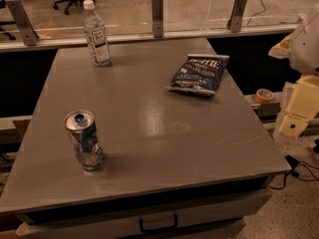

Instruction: Pick blue chip bag

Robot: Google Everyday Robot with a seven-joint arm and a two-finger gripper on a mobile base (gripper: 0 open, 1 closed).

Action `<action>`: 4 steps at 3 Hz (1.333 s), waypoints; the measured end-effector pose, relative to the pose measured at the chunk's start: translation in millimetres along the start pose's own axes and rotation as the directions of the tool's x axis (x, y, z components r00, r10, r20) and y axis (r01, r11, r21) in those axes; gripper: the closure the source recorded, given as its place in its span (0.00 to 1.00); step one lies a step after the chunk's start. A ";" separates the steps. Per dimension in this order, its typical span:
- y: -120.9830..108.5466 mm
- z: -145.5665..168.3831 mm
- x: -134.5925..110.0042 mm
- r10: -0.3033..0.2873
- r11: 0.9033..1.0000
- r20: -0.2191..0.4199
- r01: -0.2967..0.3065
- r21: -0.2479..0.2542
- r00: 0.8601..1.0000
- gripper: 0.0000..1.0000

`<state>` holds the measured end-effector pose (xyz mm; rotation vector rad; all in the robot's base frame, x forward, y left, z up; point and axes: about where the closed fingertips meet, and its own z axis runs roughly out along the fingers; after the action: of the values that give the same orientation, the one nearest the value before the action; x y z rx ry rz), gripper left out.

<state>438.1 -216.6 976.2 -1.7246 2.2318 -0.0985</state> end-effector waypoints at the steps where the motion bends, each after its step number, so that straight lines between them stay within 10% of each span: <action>1: 0.0 0.0 0.0 0.000 1.000 0.000 0.000 0.000 1.000 0.00; 4: -77.0 83.9 -96.5 -0.111 0.993 0.143 0.117 -0.032 0.983 0.00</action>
Offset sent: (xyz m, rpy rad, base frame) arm 0.0522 0.0346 -0.0235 0.0846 0.0432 0.0708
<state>555.5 -133.9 935.6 -1.8206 2.0473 0.0413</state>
